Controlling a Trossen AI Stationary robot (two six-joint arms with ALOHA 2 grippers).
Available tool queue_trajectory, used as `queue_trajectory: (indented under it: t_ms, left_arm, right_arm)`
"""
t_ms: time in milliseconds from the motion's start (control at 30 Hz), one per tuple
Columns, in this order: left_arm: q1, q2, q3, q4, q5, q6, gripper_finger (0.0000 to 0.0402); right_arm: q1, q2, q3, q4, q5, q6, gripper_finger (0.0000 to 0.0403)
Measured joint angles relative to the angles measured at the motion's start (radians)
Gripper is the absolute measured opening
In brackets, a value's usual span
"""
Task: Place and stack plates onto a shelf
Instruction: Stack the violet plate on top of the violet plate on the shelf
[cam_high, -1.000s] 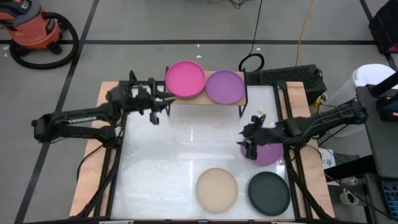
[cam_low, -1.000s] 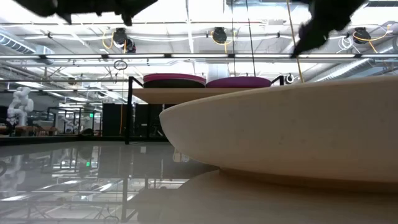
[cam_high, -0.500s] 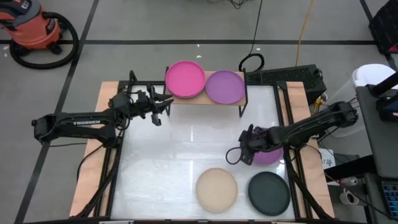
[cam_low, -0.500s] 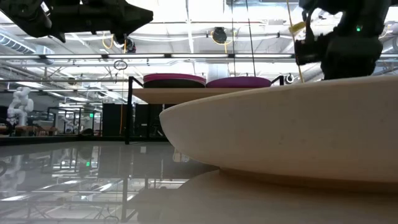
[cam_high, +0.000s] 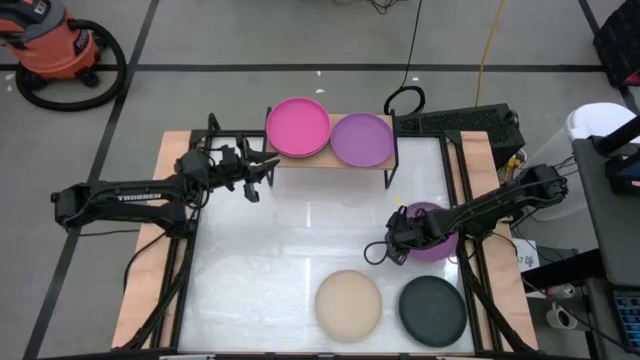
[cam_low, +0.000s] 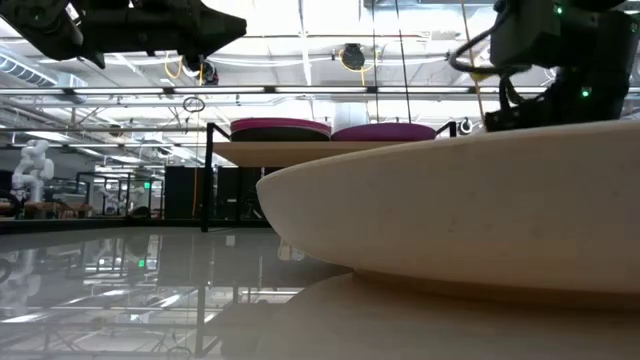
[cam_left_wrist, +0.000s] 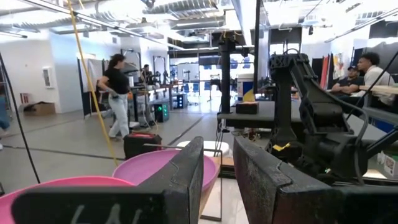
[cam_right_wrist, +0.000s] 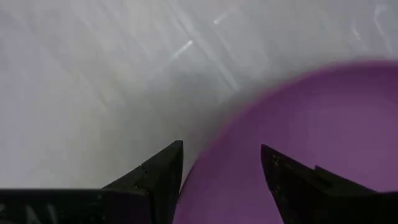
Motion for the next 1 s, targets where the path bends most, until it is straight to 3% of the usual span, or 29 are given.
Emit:
queue_trajectory:
  t_ms: [200, 500, 767, 1000]
  left_arm:
    - [0.0, 0.0, 0.0, 0.0, 0.0, -0.001, 0.0094]
    - [0.0, 0.0, 0.0, -0.001, 0.001, -0.006, 0.0094]
    - [-0.001, 0.0, 0.0, -0.016, 0.001, -0.008, 0.0094]
    - [-0.013, 0.0, 0.0, -0.023, 0.002, 0.005, 0.0094]
  right_arm:
    - [0.0, 0.001, -0.01, 0.01, -0.009, 0.018, 0.0174]
    - [0.0, -0.008, -0.008, 0.024, -0.055, -0.005, 0.0015]
    - [0.009, -0.131, 0.034, 0.056, -0.073, -0.058, 0.0004]
    - [0.043, -0.308, 0.12, 0.237, -0.039, -0.204, 0.0001]
